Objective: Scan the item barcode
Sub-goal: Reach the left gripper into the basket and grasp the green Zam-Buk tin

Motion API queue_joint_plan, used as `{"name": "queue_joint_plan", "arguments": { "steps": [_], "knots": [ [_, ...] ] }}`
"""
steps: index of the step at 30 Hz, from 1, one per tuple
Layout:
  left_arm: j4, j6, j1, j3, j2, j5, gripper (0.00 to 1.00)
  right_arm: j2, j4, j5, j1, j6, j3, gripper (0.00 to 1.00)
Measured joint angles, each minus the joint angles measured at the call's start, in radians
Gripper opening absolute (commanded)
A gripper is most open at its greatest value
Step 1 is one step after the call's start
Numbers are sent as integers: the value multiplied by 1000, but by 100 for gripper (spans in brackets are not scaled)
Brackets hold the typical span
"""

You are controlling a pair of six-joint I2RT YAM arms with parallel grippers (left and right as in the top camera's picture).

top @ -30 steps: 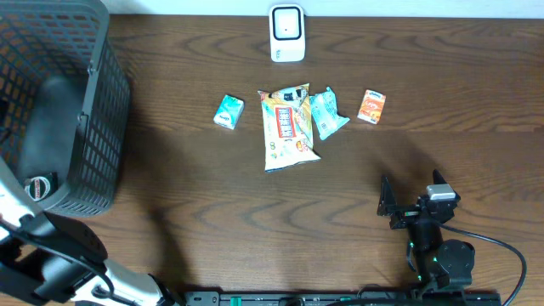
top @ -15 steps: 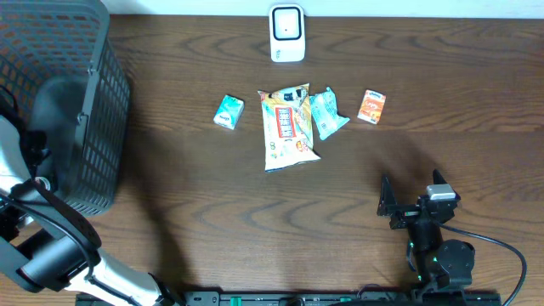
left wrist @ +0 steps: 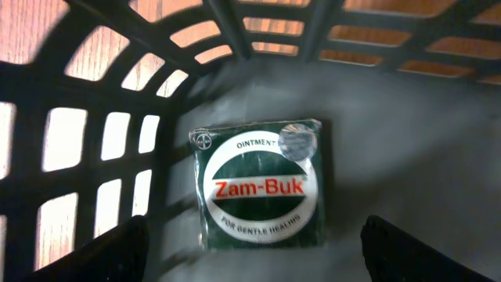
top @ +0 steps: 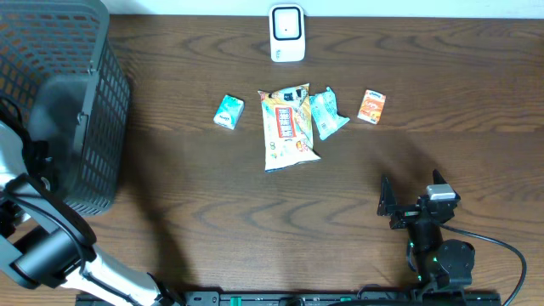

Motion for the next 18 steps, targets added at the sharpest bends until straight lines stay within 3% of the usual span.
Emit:
{"name": "queue_joint_plan", "arguments": {
  "steps": [18],
  "knots": [
    [50, -2, 17, -2, 90, 70, 86, 0, 0, 0, 0, 0, 0, 99]
  ]
}}
